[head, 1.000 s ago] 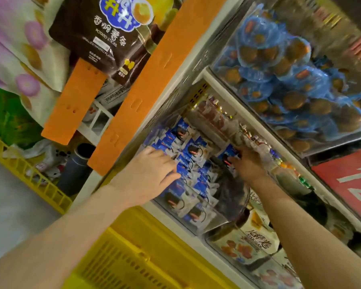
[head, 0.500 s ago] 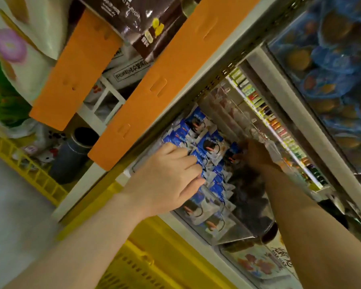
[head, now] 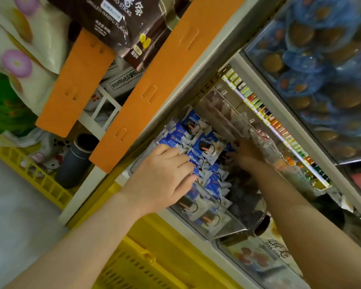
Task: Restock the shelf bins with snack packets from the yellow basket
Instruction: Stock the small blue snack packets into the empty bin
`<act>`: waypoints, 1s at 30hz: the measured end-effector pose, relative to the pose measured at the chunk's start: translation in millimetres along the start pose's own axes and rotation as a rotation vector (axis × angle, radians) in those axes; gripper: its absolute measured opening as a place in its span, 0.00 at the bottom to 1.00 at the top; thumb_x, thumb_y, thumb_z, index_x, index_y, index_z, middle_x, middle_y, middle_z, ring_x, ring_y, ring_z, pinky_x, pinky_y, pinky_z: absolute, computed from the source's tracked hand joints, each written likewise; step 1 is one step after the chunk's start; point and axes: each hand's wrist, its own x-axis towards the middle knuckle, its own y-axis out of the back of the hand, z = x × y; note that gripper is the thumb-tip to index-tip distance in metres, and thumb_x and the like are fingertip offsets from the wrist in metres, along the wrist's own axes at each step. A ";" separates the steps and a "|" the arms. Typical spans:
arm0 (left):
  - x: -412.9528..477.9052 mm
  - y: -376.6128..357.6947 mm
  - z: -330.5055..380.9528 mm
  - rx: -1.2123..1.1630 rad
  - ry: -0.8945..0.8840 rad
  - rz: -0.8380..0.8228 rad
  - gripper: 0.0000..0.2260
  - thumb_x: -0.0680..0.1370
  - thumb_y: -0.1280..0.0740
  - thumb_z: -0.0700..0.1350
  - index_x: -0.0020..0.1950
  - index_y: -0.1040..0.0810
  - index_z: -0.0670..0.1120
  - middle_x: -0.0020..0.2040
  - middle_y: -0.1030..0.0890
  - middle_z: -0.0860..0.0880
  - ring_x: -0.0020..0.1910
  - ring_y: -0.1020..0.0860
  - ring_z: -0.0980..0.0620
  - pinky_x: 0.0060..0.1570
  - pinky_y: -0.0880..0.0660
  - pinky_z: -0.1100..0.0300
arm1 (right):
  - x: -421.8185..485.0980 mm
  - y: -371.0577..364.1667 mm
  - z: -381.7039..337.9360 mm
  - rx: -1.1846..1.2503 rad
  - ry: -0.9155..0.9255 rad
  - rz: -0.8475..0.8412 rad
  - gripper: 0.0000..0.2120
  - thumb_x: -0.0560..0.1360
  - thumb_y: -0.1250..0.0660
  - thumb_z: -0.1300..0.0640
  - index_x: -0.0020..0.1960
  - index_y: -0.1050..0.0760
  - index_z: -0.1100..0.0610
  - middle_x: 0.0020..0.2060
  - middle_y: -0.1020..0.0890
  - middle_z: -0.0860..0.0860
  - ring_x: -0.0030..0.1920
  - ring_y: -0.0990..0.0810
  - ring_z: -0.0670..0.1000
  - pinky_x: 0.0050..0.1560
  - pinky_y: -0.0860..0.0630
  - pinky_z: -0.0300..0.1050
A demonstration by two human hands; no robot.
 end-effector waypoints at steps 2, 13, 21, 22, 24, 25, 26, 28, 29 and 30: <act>-0.9 5.8 6.0 0.020 0.045 -0.050 0.18 0.79 0.47 0.52 0.44 0.20 0.49 0.40 0.20 0.54 0.41 0.25 0.53 0.53 0.34 0.59 | -25.0 3.1 -6.9 0.033 0.087 0.052 0.19 0.76 0.33 0.53 0.63 0.30 0.59 0.55 0.22 0.56 0.54 0.23 0.57 0.52 0.25 0.49; -21.9 13.5 43.9 0.170 0.200 -0.208 0.21 0.80 0.44 0.46 0.73 0.40 0.48 0.73 0.38 0.48 0.75 0.46 0.48 0.67 0.67 0.57 | -208.7 -24.1 -6.7 0.295 0.383 0.103 0.18 0.79 0.43 0.49 0.68 0.33 0.52 0.62 0.25 0.48 0.62 0.26 0.47 0.61 0.33 0.38; -82.1 17.3 78.9 0.167 0.239 -0.322 0.15 0.78 0.43 0.47 0.65 0.29 0.50 0.60 0.28 0.51 0.62 0.32 0.52 0.66 0.40 0.55 | -267.2 -67.4 20.3 0.369 0.481 0.429 0.15 0.77 0.41 0.54 0.62 0.30 0.59 0.54 0.22 0.56 0.57 0.29 0.50 0.59 0.33 0.42; -94.4 15.1 77.4 0.181 0.256 -0.355 0.14 0.78 0.42 0.47 0.63 0.28 0.50 0.58 0.28 0.52 0.60 0.31 0.52 0.64 0.38 0.56 | -273.7 -76.7 23.0 0.395 0.468 0.421 0.14 0.77 0.43 0.53 0.59 0.30 0.58 0.50 0.22 0.55 0.53 0.29 0.49 0.55 0.33 0.41; -118.8 10.2 70.7 0.208 0.317 -0.416 0.12 0.78 0.39 0.45 0.60 0.26 0.49 0.56 0.26 0.50 0.57 0.29 0.50 0.59 0.35 0.54 | -287.7 -101.1 27.3 0.438 0.446 0.360 0.13 0.77 0.43 0.53 0.55 0.27 0.60 0.46 0.22 0.54 0.50 0.28 0.48 0.52 0.33 0.39; -130.5 8.0 65.7 0.231 0.357 -0.438 0.11 0.77 0.38 0.44 0.59 0.25 0.48 0.54 0.25 0.49 0.56 0.27 0.48 0.57 0.34 0.52 | -295.4 -115.7 28.4 0.446 0.438 0.316 0.13 0.77 0.43 0.53 0.53 0.26 0.60 0.45 0.22 0.54 0.49 0.27 0.48 0.51 0.33 0.39; -142.2 5.6 60.4 0.256 0.407 -0.459 0.11 0.76 0.36 0.43 0.58 0.24 0.47 0.53 0.24 0.47 0.54 0.26 0.45 0.55 0.33 0.51 | -303.6 -131.7 29.5 0.444 0.432 0.262 0.14 0.77 0.43 0.53 0.52 0.25 0.61 0.45 0.21 0.53 0.48 0.25 0.49 0.51 0.32 0.40; -164.8 1.5 48.3 0.307 0.528 -0.511 0.12 0.76 0.36 0.42 0.60 0.25 0.44 0.54 0.24 0.44 0.54 0.26 0.41 0.53 0.32 0.48 | -319.6 -166.2 29.5 0.436 0.403 0.113 0.12 0.79 0.41 0.53 0.53 0.24 0.60 0.46 0.21 0.53 0.48 0.22 0.51 0.50 0.29 0.39; -175.9 0.0 41.6 0.331 0.590 -0.539 0.14 0.77 0.36 0.43 0.62 0.26 0.43 0.55 0.24 0.42 0.55 0.26 0.40 0.53 0.32 0.48 | -326.8 -184.1 29.0 0.434 0.372 0.002 0.12 0.79 0.41 0.54 0.57 0.25 0.59 0.49 0.22 0.52 0.51 0.22 0.52 0.53 0.29 0.40; -185.7 -0.8 35.1 0.350 0.652 -0.566 0.15 0.78 0.37 0.44 0.64 0.28 0.43 0.57 0.25 0.41 0.56 0.27 0.40 0.54 0.33 0.48 | -334.2 -203.4 28.5 0.432 0.335 -0.131 0.14 0.80 0.42 0.53 0.62 0.28 0.58 0.54 0.24 0.51 0.56 0.24 0.51 0.57 0.31 0.40</act>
